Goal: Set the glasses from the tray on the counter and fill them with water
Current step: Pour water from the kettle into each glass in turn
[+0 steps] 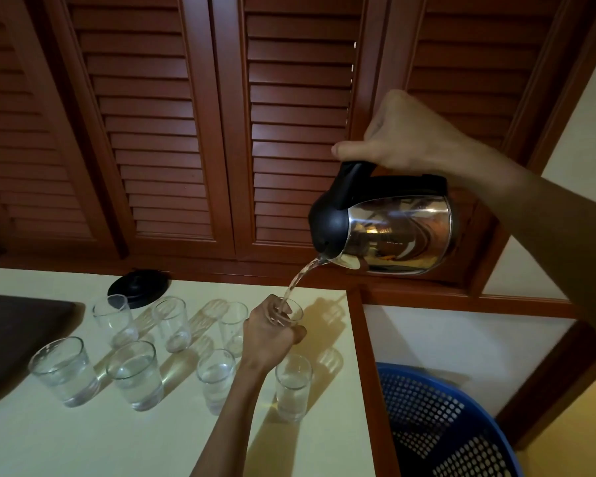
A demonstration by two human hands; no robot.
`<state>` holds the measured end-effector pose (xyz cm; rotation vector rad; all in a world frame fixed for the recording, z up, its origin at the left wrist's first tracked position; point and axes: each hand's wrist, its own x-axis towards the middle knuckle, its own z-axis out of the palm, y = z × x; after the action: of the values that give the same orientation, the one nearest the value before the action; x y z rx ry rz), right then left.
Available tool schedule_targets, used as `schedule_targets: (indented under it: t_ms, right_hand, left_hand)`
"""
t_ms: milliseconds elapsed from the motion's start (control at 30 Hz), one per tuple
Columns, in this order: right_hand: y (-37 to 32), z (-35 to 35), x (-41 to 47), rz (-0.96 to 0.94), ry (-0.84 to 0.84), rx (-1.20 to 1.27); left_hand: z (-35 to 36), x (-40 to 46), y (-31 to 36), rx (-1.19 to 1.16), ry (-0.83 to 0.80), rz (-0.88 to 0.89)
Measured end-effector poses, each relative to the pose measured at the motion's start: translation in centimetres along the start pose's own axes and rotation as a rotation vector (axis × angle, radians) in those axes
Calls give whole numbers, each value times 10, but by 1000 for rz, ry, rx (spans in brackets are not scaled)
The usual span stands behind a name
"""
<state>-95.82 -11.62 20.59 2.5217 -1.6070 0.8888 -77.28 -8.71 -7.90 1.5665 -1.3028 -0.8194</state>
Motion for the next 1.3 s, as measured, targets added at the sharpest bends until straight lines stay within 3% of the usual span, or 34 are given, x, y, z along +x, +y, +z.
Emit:
schedule_targets:
  t_ms: [600, 767, 1100, 1300]
  right_hand:
    - [10, 17, -11, 33, 44, 101]
    - [26, 26, -22, 42, 112, 273]
    - [42, 28, -41, 227, 379, 627]
    - [58, 29, -66, 424, 418, 1044]
  left_hand:
    - [-6, 0, 26, -103, -25, -2]
    - [-17, 10, 44, -246, -31, -35]
    - [-45, 18, 93, -346, -97, 85]
    - [-52, 27, 123, -426, -163, 111]
